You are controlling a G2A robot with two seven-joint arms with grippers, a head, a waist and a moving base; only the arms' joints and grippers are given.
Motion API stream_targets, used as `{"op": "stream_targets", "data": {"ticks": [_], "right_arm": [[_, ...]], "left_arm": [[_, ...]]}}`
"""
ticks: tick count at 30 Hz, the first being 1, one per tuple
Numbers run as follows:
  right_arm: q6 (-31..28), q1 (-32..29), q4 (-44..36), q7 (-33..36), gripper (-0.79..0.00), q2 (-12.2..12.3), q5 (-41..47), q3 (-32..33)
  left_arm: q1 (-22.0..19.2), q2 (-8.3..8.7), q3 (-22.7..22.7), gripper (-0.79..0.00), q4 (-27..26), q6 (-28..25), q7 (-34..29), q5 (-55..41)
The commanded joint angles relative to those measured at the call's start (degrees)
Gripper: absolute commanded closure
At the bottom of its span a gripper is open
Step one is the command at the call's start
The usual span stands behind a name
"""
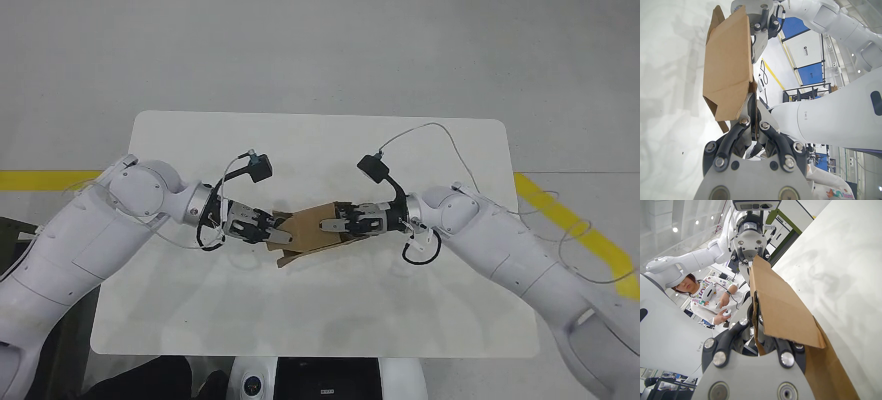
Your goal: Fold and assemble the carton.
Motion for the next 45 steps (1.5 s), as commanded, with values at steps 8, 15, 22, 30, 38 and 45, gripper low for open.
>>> {"op": "stream_targets", "data": {"ticks": [8,15,22,30,38,45], "right_arm": [[-1.95,0.44,2.14,-1.96,0.000,0.31,-0.09,-0.01],[-1.95,0.34,2.69,-1.96,0.000,0.43,0.00,0.89],[-1.95,0.34,2.69,-1.96,0.000,0.43,0.00,0.89],[-1.95,0.34,2.69,-1.96,0.000,0.43,0.00,0.89],[-0.97,-0.33,1.97,-3.14,0.000,0.43,-0.51,1.32],[1.27,-3.05,0.16,-5.22,0.000,0.58,-2.95,3.82]], "left_arm": [[-0.18,0.51,0.01,-0.785,0.68,0.30,-0.29,-5.22],[0.91,0.73,-1.33,-0.785,1.86,0.83,-0.81,-11.89],[1.95,0.26,-2.76,-0.785,4.09,1.05,-1.03,-15.02],[3.36,-0.40,-4.03,-0.785,4.90,1.17,-1.14,-15.05],[5.09,-0.76,-5.64,-0.785,4.11,1.64,-1.03,-14.02],[6.70,-0.96,-7.09,-0.785,2.69,2.76,-1.27,-13.63]]}}
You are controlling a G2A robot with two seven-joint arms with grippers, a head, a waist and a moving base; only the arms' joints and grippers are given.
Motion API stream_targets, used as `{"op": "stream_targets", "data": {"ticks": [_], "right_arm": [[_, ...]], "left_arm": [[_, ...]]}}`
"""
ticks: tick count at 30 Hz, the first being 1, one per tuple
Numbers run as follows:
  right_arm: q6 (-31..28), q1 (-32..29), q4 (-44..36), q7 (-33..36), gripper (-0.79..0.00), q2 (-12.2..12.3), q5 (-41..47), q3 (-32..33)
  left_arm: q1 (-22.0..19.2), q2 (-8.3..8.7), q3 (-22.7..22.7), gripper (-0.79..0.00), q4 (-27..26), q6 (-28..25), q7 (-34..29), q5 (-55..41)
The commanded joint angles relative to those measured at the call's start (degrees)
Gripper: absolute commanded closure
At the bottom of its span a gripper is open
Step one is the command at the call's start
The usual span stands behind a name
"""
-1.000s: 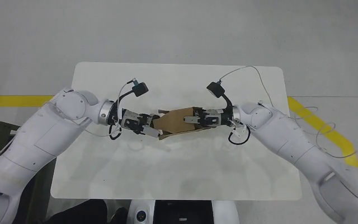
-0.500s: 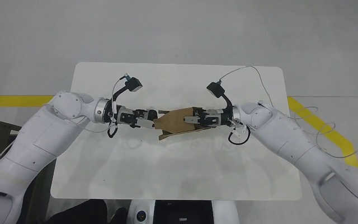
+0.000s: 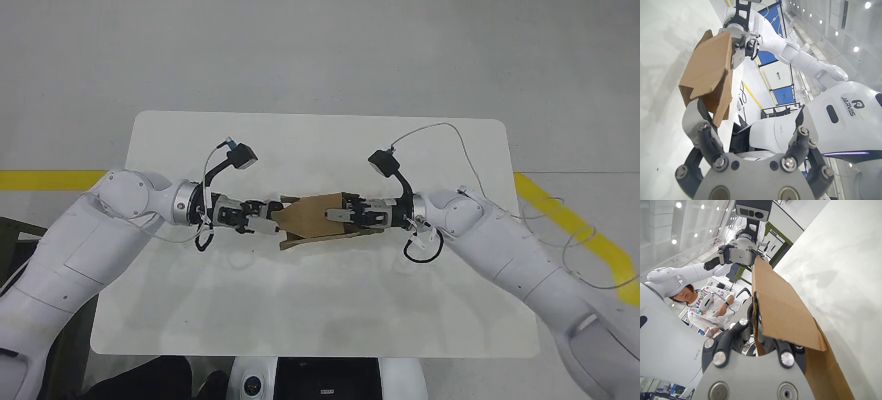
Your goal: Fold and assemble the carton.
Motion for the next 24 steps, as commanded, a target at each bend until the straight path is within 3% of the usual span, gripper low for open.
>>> {"op": "stream_targets", "data": {"ticks": [1,13,24], "right_arm": [[0.37,-0.44,-0.16,-0.24,0.000,-0.04,-0.50,0.60],[4.27,-2.79,-2.14,-0.88,0.000,-0.34,-4.81,4.20],[5.77,-3.19,-3.08,0.27,0.000,-2.31,-6.13,5.27]], "left_arm": [[0.42,-0.02,-0.45,-0.785,-0.31,0.30,-0.18,-0.02],[2.85,0.27,-4.84,-0.785,-3.55,2.35,-2.38,-2.16],[3.18,-0.88,-5.40,-0.785,-5.48,3.90,-2.00,-0.66]]}}
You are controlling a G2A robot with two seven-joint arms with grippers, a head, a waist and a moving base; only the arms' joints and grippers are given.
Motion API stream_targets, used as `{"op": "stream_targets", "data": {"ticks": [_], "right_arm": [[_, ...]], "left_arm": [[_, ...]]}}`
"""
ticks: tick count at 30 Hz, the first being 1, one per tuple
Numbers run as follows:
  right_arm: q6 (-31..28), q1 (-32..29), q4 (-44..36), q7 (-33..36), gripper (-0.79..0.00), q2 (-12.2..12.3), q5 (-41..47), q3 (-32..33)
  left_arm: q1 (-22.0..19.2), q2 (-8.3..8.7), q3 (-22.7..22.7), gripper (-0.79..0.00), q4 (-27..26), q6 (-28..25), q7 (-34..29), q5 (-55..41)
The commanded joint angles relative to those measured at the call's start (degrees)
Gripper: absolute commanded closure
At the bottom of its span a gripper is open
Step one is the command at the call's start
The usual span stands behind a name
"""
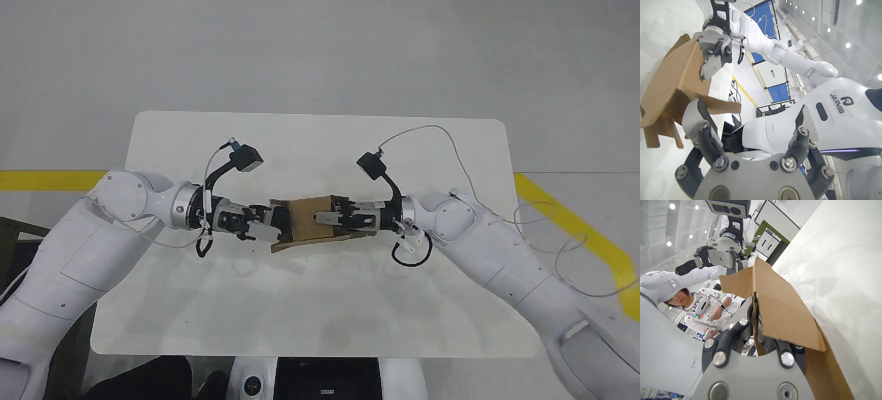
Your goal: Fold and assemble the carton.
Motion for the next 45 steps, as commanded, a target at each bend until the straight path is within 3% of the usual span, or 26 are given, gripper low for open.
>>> {"op": "stream_targets", "data": {"ticks": [1,14,26,38,45], "right_arm": [[-0.01,0.03,0.28,0.29,0.000,-0.39,0.02,0.06],[-0.94,0.15,2.35,2.71,0.000,-2.78,0.72,1.16],[-0.88,-2.12,1.56,4.01,0.000,-1.82,-0.16,6.05],[1.97,-2.50,0.15,13.79,0.000,-2.71,5.93,5.73],[3.40,-1.31,0.60,15.22,0.000,-4.11,7.86,4.04]], "left_arm": [[-0.09,-0.21,-0.12,-0.785,-0.16,0.08,-0.02,0.05],[0.49,-1.23,-1.43,-0.785,-0.20,0.59,-0.72,1.11],[1.85,-1.36,-4.33,-0.785,2.27,0.62,-2.03,2.30],[1.83,-2.06,-5.87,-0.785,4.56,0.35,-1.37,3.62],[1.83,-2.50,-6.26,-0.785,4.35,0.51,-2.29,3.67]]}}
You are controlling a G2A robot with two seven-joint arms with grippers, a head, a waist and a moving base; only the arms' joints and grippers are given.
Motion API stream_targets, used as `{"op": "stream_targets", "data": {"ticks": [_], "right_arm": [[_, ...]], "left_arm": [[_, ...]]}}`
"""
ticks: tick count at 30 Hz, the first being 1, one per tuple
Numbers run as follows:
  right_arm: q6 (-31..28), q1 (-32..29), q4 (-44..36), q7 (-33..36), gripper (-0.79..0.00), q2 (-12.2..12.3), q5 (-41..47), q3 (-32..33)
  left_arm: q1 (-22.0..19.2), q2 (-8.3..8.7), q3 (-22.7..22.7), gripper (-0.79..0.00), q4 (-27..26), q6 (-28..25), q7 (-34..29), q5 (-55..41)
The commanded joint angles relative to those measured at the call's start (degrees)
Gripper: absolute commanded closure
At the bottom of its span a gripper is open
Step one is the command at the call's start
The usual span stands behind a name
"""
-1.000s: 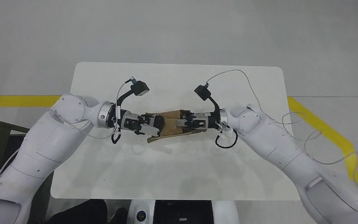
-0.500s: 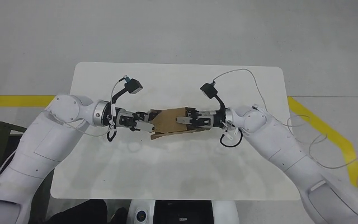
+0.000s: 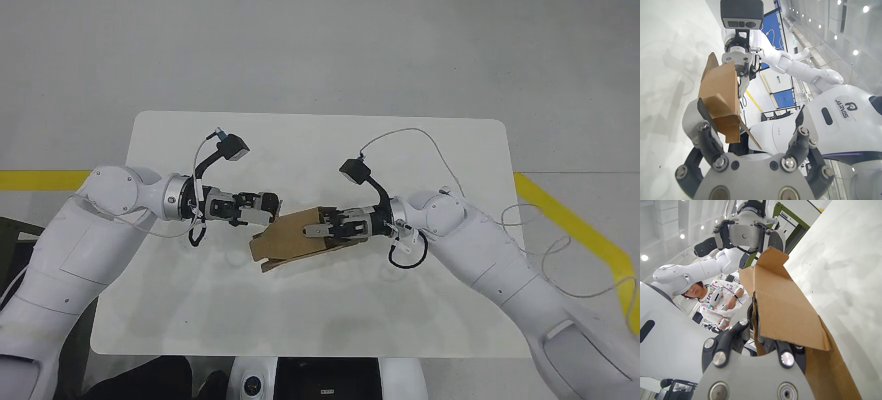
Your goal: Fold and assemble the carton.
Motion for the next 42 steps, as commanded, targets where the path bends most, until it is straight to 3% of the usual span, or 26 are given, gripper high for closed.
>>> {"op": "stream_targets", "data": {"ticks": [1,11,25,42], "right_arm": [[0.12,0.31,0.29,0.13,0.000,-0.31,0.31,-0.42],[-1.67,1.44,3.08,-1.67,0.000,-0.71,-0.08,-0.30],[-6.82,-1.00,2.86,-8.69,0.000,0.44,-6.34,5.48],[-5.82,-4.91,-1.65,-18.85,0.000,1.01,-17.87,11.79]], "left_arm": [[0.07,-0.11,-0.04,-0.785,-0.11,0.05,-0.30,-0.01],[-0.06,-0.59,-0.91,-0.785,0.22,0.58,-0.43,1.42],[1.59,-1.16,-1.29,-0.785,-1.67,1.09,-0.95,2.71],[4.93,-1.08,-3.44,-0.785,-5.74,2.28,-3.07,2.64]]}}
